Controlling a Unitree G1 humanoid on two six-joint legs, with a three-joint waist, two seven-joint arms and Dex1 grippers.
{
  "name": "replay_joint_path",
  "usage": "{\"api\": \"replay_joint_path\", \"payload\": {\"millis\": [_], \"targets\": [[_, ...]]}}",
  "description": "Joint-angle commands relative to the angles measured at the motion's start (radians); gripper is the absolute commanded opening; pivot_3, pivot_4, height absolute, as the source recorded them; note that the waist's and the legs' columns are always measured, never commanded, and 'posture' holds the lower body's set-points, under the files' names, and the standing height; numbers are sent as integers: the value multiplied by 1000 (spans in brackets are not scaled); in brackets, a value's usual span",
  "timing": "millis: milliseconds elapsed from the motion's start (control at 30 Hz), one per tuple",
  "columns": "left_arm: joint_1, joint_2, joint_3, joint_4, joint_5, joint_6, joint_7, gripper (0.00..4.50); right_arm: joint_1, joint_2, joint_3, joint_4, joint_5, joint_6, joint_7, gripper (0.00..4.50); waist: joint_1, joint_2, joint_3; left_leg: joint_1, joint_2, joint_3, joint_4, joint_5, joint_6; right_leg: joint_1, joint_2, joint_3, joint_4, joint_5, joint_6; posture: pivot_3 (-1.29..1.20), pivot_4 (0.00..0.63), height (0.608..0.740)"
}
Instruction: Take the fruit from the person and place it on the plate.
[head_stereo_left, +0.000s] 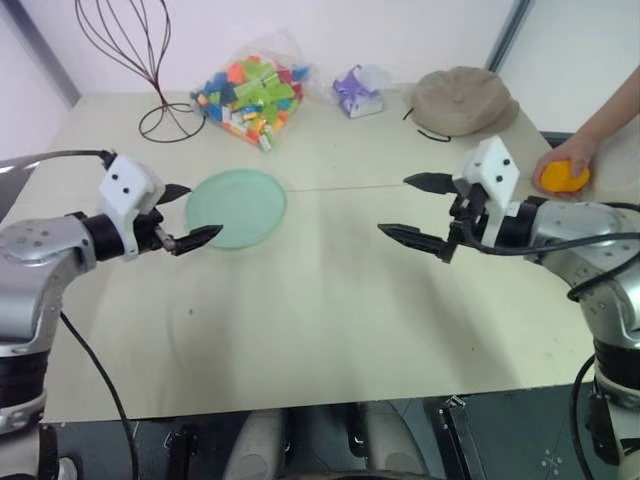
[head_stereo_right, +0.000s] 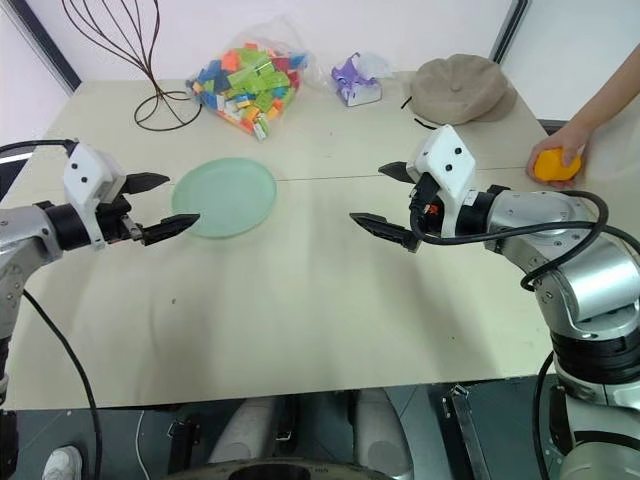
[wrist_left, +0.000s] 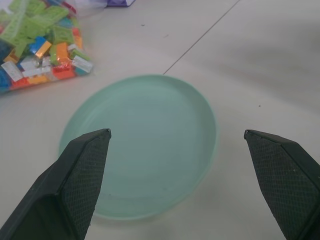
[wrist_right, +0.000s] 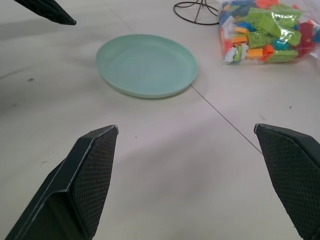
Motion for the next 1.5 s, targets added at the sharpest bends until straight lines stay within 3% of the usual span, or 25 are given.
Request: {"api": "replay_joint_path", "payload": {"millis": [33, 1500], "targets": [[-5, 13, 42, -26, -16, -3, 7, 4500, -22, -17, -7, -3, -10, -26, 10, 4469, 0, 0, 0, 0, 0, 0, 0, 0, 0, 0, 0, 0, 0, 0, 0, 0, 150, 740], [-21, -3, 14, -30, -36, 2, 24, 4500, -19, -28, -26, 3, -31, -33, 31, 4469, 0, 0, 0, 0, 0, 0, 0, 0, 0, 0, 0, 0, 0, 0, 0, 0, 150, 740]]}}
